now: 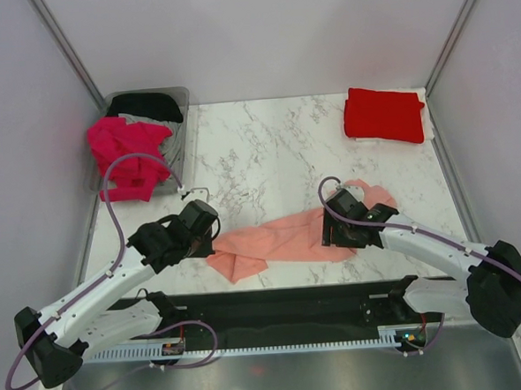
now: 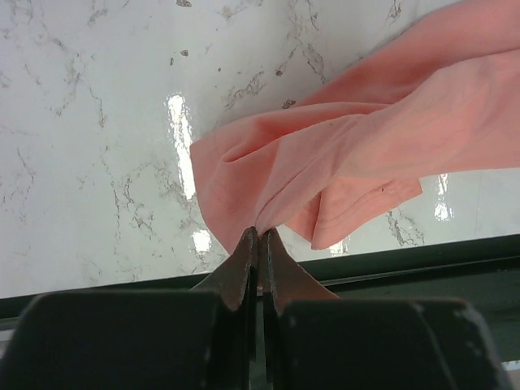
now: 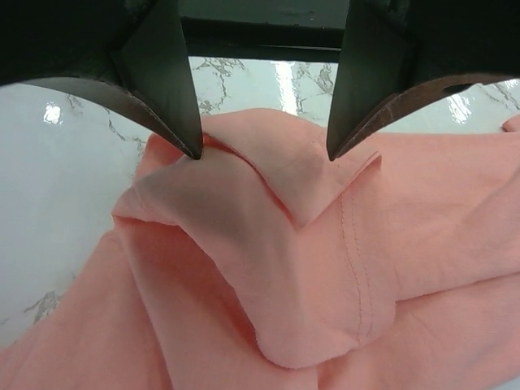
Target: Fold and stack the t-shirts
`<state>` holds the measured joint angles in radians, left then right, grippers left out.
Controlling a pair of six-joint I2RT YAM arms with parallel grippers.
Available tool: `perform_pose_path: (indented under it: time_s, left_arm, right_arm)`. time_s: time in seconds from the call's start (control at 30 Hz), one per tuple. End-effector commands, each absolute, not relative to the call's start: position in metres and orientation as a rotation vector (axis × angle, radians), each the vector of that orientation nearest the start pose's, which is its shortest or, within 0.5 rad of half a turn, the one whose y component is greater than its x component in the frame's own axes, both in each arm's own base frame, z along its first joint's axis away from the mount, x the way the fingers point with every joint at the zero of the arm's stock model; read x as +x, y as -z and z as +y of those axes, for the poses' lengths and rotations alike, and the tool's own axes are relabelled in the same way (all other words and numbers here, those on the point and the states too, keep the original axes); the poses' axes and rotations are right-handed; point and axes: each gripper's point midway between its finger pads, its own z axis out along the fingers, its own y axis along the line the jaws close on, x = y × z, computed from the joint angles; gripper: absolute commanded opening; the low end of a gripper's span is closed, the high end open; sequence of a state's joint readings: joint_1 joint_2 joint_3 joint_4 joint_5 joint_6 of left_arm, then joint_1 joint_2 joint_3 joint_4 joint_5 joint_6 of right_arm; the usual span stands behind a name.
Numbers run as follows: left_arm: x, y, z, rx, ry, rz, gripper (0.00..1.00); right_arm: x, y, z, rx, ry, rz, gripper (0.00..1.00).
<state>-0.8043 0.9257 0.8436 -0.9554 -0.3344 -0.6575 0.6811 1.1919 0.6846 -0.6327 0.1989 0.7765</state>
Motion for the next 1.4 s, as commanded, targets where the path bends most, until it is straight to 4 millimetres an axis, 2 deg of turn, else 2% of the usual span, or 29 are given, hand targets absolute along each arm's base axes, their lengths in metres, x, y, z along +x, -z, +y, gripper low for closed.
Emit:
perform_pose_path:
  time_s: [0.0,0.17,0.37,0.47,0.5,0.57,0.6,0.7,0.77,0.83,0.87,0.9,0.93,0.97,1.0,1.03,1.07,1.1,1.13,1.17,1.2,1.23,1.27,1.3,1.33,1.37]
  left_arm:
    - [0.176,-0.138,-0.129,0.013,0.159,2.486,0.02]
    - [0.177,-0.137,-0.128,0.014,0.154,2.489,0.02]
    - [0.176,-0.138,-0.128,0.007,0.158,2.482,0.02]
    - [0.176,-0.137,-0.128,0.008,0.153,2.486,0.02]
    - [0.176,-0.136,-0.128,0.009,0.151,2.488,0.02]
    - [0.176,-0.136,-0.128,0.009,0.151,2.488,0.02]
    - [0.177,-0.136,-0.128,0.007,0.150,2.488,0.02]
    - [0.176,-0.136,-0.127,0.005,0.147,2.486,0.02]
    - [0.178,-0.138,-0.126,-0.001,0.142,2.481,0.02]
    - [0.180,-0.151,-0.129,-0.011,0.163,2.462,0.02]
    - [0.179,-0.157,-0.129,-0.012,0.175,2.463,0.02]
    - [0.183,-0.180,-0.134,-0.019,0.228,2.420,0.02]
    - [0.184,-0.193,-0.136,-0.018,0.254,2.395,0.02]
    - [0.185,-0.208,-0.134,-0.003,0.267,2.362,0.02]
    - [0.189,-0.243,-0.136,-0.011,0.324,2.290,0.02]
    - [0.190,-0.262,-0.136,-0.009,0.346,2.251,0.02]
    - [0.192,-0.281,-0.133,-0.002,0.355,2.207,0.02]
    - [0.192,-0.318,-0.132,-0.012,0.408,2.131,0.02]
    - [0.192,-0.338,-0.130,-0.007,0.431,2.087,0.02]
    - [0.191,-0.357,-0.129,0.022,0.451,2.042,0.02]
    - [0.187,-0.393,-0.128,0.031,0.511,1.955,0.02]
    - [0.186,-0.416,-0.129,0.051,0.552,1.884,0.02]
    - [0.182,-0.435,-0.130,0.119,0.575,1.824,0.02]
    - [0.174,-0.466,-0.124,0.126,0.616,1.736,0.02]
    - [0.171,-0.486,-0.122,0.135,0.641,1.674,0.02]
    - [0.165,-0.502,-0.121,0.176,0.654,1.621,0.02]
  right_arm:
    - [0.194,-0.051,0.147,0.203,-0.192,2.639,0.70]
    - [0.182,-0.047,0.152,0.192,-0.212,2.650,0.67]
    - [0.176,-0.052,0.156,0.183,-0.222,2.641,0.56]
    - [0.173,-0.050,0.158,0.178,-0.226,2.643,0.46]
    - [0.172,-0.047,0.158,0.180,-0.217,2.647,0.35]
    - [0.170,-0.044,0.159,0.175,-0.211,2.655,0.28]
    - [0.170,-0.043,0.158,0.169,-0.201,2.656,0.18]
    - [0.170,-0.042,0.159,0.168,-0.193,2.657,0.00]
    - [0.174,-0.051,0.161,0.174,-0.200,2.641,0.00]
    - [0.177,-0.064,0.159,0.179,-0.193,2.623,0.00]
    - [0.188,-0.087,0.164,0.193,-0.216,2.569,0.00]
    - [0.188,-0.102,0.160,0.193,-0.208,2.553,0.00]
    - [0.193,-0.119,0.161,0.196,-0.222,2.522,0.00]
    - [0.207,-0.162,0.166,0.213,-0.278,2.422,0.00]
    - [0.207,-0.181,0.162,0.207,-0.268,2.402,0.00]
    - [0.212,-0.205,0.163,0.201,-0.294,2.358,0.00]
    - [0.219,-0.255,0.168,0.207,-0.383,2.261,0.00]
    - [0.220,-0.279,0.163,0.182,-0.383,2.215,0.00]
    - [0.222,-0.330,0.162,0.192,-0.464,2.111,0.00]
    - [0.221,-0.354,0.159,0.188,-0.491,2.060,0.00]
    - [0.220,-0.377,0.151,0.164,-0.485,2.009,0.00]
    - [0.215,-0.423,0.143,0.174,-0.549,1.905,0.00]
    - [0.212,-0.445,0.138,0.162,-0.562,1.855,0.00]
    - [0.210,-0.464,0.132,0.133,-0.556,1.805,0.00]
    - [0.201,-0.502,0.120,0.138,-0.601,1.710,0.00]
    - [0.196,-0.520,0.115,0.122,-0.616,1.664,0.00]
